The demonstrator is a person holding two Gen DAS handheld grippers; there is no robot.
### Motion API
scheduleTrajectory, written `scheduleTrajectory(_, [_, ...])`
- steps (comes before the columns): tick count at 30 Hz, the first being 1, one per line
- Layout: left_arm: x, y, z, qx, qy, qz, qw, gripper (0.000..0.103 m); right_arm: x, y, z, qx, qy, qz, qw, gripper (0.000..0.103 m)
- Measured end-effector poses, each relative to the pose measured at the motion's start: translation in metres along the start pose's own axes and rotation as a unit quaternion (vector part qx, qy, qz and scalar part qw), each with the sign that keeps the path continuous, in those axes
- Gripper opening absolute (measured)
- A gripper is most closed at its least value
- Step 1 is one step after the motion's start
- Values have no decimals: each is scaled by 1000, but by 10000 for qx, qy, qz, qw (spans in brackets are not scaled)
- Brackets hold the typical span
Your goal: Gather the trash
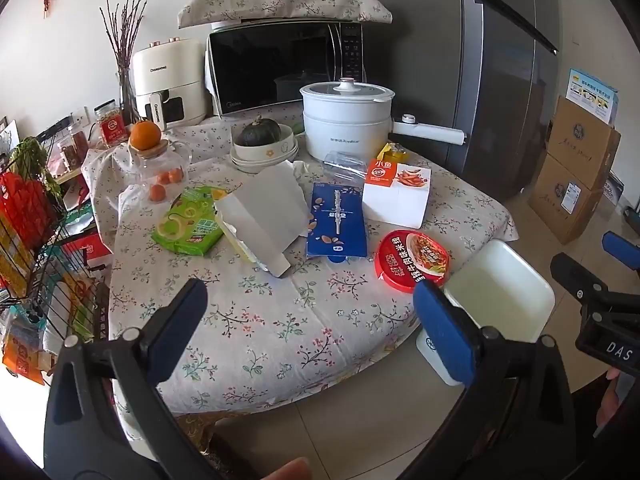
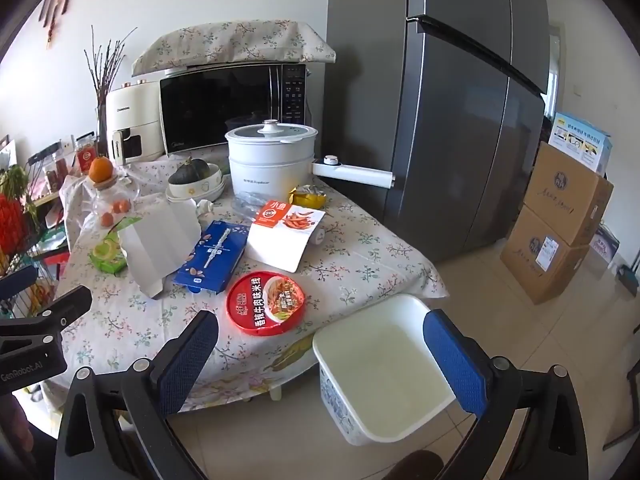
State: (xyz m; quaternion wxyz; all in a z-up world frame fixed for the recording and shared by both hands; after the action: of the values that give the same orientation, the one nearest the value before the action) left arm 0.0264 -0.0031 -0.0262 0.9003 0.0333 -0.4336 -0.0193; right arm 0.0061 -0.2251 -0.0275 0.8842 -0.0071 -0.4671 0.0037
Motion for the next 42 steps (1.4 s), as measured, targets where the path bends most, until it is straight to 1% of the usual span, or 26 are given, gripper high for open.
scheduleTrajectory(4, [0,-1,0,-11,-1,-23,10000,102,-2,5,-9,-18,96,63,9999,103])
scheduleTrajectory(25, [-1,0,0,-85,29,45,9999,102,-5,1,-9,-206,-32,-8,9998,103])
scheduleTrajectory(42, [-4,1,0,-91,30,46,9999,102,-4,-2,-10,-253,-32,-21,9997,103])
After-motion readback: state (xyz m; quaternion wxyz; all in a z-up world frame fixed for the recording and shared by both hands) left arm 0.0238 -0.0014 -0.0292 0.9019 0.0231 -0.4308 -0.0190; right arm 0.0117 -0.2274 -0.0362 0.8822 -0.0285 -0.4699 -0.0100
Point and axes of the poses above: each gripper's, at about its wrist camera, not at the fingertips, and z roughly against the way its jaws point, y to its left, x to its top, the point moved 3 cm from there along -z, roughly the way its jaws point, and after that the axes turned 3 degrees about x, right-handed, at the moved point
